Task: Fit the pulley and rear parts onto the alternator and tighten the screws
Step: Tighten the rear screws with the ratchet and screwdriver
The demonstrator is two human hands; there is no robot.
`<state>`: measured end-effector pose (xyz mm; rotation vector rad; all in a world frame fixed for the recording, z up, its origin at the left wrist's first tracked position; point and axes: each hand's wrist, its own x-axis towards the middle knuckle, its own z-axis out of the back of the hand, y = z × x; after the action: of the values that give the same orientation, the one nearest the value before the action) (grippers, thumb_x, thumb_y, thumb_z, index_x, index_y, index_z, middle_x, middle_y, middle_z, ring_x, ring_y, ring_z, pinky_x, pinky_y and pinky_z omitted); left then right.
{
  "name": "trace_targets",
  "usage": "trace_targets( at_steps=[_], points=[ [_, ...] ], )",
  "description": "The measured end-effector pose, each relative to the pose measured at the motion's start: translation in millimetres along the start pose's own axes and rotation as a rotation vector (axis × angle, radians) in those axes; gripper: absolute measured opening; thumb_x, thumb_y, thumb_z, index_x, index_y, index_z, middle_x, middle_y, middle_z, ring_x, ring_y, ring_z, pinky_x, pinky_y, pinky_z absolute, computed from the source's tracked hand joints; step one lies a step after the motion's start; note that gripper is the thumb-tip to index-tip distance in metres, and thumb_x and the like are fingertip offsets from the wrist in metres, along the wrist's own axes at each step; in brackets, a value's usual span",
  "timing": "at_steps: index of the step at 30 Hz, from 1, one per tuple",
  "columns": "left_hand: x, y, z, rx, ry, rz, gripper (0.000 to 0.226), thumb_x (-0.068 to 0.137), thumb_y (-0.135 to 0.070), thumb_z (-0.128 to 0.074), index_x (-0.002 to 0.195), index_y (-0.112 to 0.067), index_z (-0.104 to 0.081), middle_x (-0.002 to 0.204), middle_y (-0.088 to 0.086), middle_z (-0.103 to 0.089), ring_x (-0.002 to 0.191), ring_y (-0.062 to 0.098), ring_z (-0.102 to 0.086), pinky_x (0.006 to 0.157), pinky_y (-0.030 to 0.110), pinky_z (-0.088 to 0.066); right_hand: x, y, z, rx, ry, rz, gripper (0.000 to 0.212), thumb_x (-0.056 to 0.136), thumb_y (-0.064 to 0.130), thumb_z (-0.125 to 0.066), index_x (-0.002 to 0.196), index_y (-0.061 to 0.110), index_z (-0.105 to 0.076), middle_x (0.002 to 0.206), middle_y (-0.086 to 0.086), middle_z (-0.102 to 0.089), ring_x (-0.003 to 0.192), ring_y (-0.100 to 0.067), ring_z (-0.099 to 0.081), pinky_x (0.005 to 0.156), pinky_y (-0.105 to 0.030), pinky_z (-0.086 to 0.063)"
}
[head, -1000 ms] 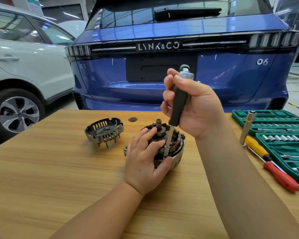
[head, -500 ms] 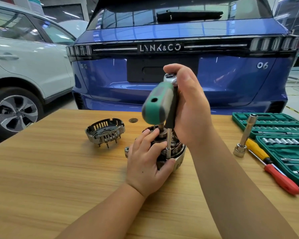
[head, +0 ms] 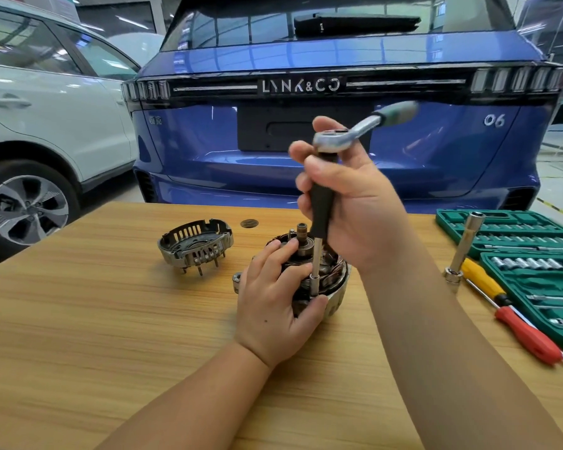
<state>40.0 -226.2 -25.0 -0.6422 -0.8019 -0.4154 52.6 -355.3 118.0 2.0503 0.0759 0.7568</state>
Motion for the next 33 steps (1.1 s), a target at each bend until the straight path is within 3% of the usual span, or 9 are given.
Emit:
trace_targets(
  at_steps=[4,10,15,19,21,24,27,29,33],
  points=[
    [0.2,0.4,-0.3,0.001,0.008,0.006,0.042,0.083,-0.048,-0.055,0.100,-0.014,-0.073,0.142,0.007,-0.056,0.141,0.031,-0.040,0.107,0.058,-0.037,2.4,-10.4,-8.9,-0.271,0.031,0.227,0.040,0.092,0.002,-0.058,0.119,0.031,-0.060,0.089,-0.005,-0.067,0.065,-0.017,-0.055,0.060,-0.030,-0.048],
    [0.1,1.7,-1.0,-0.005,-0.013,-0.024,0.039,0.083,-0.046,-0.056,0.103,-0.017,-0.073,0.139,0.005,-0.058,0.140,0.032,-0.042,0.105,0.059,-0.039,-1.5,-7.5,-13.8,-0.018,0.111,0.138,0.034,0.089,0.020,-0.041,0.115,0.018,-0.063,0.084,-0.013,-0.053,0.064,-0.019,-0.050,0.059,-0.032,-0.040],
    [0.2,2.3,-0.7,0.011,0.018,-0.001,0.043,0.084,-0.050,-0.055,0.106,-0.018,-0.073,0.142,0.006,-0.056,0.141,0.030,-0.039,0.106,0.058,-0.038,-1.8,-2.8,-16.6,-0.182,-0.154,0.111,0.028,0.090,0.030,-0.066,0.112,0.014,-0.059,0.071,0.002,-0.057,0.057,-0.013,-0.046,0.055,-0.028,-0.039],
    [-0.4,3.3,-0.5,0.011,0.037,0.008,0.047,0.085,-0.051,-0.053,0.112,-0.019,-0.073,0.145,0.005,-0.054,0.143,0.028,-0.037,0.107,0.059,-0.037,-1.8,2.1,-11.2,-0.296,-0.368,0.124,0.013,0.092,0.025,-0.072,0.083,0.017,-0.065,0.058,0.004,-0.050,0.048,-0.010,-0.040,0.049,-0.026,-0.036],
    [-0.6,3.3,-0.3,0.006,0.034,0.001,0.046,0.086,-0.051,-0.053,0.111,-0.017,-0.073,0.144,0.006,-0.054,0.142,0.029,-0.037,0.106,0.059,-0.038,-1.5,2.6,-9.1,-0.207,-0.295,0.082,0.010,0.094,0.021,-0.069,0.099,0.015,-0.062,0.067,0.000,-0.061,0.053,-0.010,-0.048,0.054,-0.025,-0.043],
    [-1.1,2.7,0.0,0.003,0.029,-0.012,0.043,0.087,-0.050,-0.053,0.105,-0.016,-0.072,0.144,0.007,-0.054,0.142,0.031,-0.037,0.105,0.060,-0.038,-2.4,-6.6,-10.2,-0.210,-0.079,0.151,0.036,0.094,0.009,-0.065,0.125,0.025,-0.054,0.089,-0.015,-0.062,0.062,-0.013,-0.052,0.061,-0.026,-0.048],
    [-0.4,1.8,1.4,0.000,0.043,-0.003,0.041,0.087,-0.050,-0.053,0.102,-0.016,-0.071,0.145,0.006,-0.053,0.143,0.030,-0.036,0.106,0.060,-0.037,-1.1,-15.4,-14.7,-0.279,0.023,0.292,0.040,0.096,0.000,-0.058,0.122,0.029,-0.059,0.088,-0.019,-0.054,0.062,-0.015,-0.051,0.056,-0.028,-0.045],
    [-0.5,1.8,1.5,0.002,0.042,-0.004,0.040,0.086,-0.049,-0.054,0.102,-0.017,-0.071,0.145,0.006,-0.053,0.143,0.030,-0.036,0.106,0.060,-0.037,-0.7,-16.0,-13.8,-0.225,0.025,0.292,0.040,0.093,0.000,-0.055,0.116,0.032,-0.065,0.084,-0.007,-0.059,0.063,-0.014,-0.051,0.054,-0.027,-0.044],
    [-0.8,2.9,-0.1,-0.003,-0.001,-0.029,0.037,0.084,-0.047,-0.056,0.098,-0.015,-0.070,0.138,0.007,-0.059,0.136,0.027,-0.042,0.102,0.057,-0.040,-2.5,-12.1,-12.6,-0.096,0.080,0.221,0.032,0.084,0.022,-0.051,0.111,0.026,-0.069,0.082,0.001,-0.064,0.065,-0.017,-0.052,0.063,-0.033,-0.043]
  ],
)
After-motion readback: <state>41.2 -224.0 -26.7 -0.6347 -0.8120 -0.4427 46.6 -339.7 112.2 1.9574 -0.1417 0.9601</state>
